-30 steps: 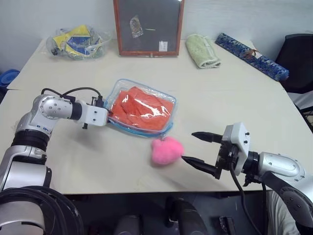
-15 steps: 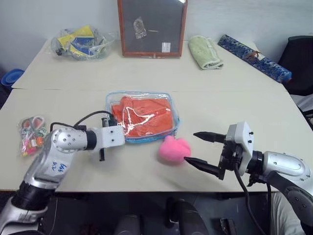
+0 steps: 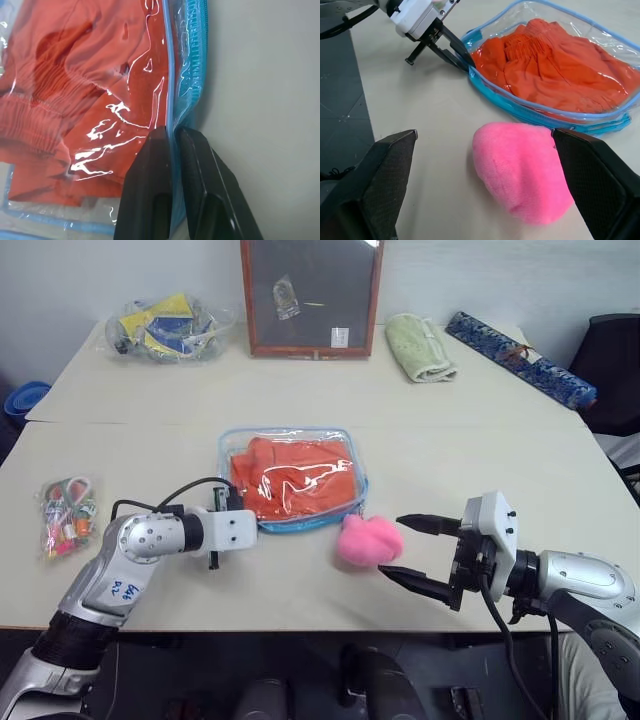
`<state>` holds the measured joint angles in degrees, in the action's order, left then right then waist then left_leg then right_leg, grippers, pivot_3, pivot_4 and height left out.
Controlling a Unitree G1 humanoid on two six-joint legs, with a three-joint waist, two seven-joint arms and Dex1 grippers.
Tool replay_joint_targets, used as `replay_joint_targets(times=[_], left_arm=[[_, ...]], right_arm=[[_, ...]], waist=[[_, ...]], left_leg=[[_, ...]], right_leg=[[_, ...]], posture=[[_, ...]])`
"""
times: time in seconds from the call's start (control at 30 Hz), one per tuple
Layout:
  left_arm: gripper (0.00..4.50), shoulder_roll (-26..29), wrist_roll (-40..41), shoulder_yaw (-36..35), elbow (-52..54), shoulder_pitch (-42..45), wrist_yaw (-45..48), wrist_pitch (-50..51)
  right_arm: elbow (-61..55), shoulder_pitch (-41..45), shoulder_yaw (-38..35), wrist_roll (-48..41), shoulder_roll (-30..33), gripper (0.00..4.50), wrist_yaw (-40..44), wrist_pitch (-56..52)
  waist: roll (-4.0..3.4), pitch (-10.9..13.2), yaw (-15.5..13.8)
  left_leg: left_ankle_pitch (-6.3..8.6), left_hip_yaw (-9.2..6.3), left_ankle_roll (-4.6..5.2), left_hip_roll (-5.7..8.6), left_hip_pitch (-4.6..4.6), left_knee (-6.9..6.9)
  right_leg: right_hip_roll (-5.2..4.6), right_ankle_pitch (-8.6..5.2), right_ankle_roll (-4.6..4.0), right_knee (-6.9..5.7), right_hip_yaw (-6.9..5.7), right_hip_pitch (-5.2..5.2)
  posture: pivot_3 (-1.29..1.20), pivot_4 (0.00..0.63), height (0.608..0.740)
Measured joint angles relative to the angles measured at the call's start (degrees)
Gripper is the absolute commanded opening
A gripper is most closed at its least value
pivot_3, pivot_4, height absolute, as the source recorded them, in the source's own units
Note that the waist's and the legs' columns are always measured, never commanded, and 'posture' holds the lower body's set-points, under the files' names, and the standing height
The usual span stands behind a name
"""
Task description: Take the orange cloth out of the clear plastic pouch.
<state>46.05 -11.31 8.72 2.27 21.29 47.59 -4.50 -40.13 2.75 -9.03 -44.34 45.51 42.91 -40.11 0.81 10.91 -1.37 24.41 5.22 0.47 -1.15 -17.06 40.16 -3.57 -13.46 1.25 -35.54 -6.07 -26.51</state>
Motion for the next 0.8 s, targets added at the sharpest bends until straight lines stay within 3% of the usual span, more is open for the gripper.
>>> replay_joint_targets(times=[0.23,0.37,0.63,0.8], left_arm=[[0.38,-1.1,-0.1,1.1,-15.7,9.8,0.7,-11.4],[1.54,-2.6,2.4,1.3,-16.1,10.4,3.1,-10.3],[4.07,-2.0,7.6,-0.6,-6.8,8.2,7.2,0.3],[4.07,0.6,20.6,-5.4,0.6,6.6,14.8,14.5]], right_arm=[[0.1,0.1,0.1,0.6,0.0,4.50,0.2,0.2],[0.1,-0.2,0.1,1.0,0.0,4.50,0.0,0.2],[0.1,-1.2,0.1,1.2,-0.1,4.50,-0.7,0.2],[2.5,-2.0,0.2,2.6,-0.4,4.50,-1.0,0.4]], waist=[[0.00,0.0,0.0],[0.00,0.0,0.0],[0.00,0.0,0.1],[0.01,0.0,0.1]], left_leg=[[0.00,-0.03,0.01,0.02,0.00,0.00],[0.01,-0.03,0.02,0.03,-0.01,0.02],[0.01,-0.02,0.02,0.01,-0.02,0.03],[0.00,-0.03,0.01,0.01,-0.01,0.06]], right_leg=[[0.01,0.03,0.04,-0.07,-0.16,-0.06],[0.01,0.03,0.05,-0.05,-0.18,-0.06],[0.03,0.03,0.05,-0.09,-0.11,-0.04],[0.02,0.03,0.05,-0.08,-0.11,-0.04]], posture=[[0.00,0.150,0.740],[0.00,0.150,0.740],[0.00,0.150,0.740],[0.00,0.150,0.740]])
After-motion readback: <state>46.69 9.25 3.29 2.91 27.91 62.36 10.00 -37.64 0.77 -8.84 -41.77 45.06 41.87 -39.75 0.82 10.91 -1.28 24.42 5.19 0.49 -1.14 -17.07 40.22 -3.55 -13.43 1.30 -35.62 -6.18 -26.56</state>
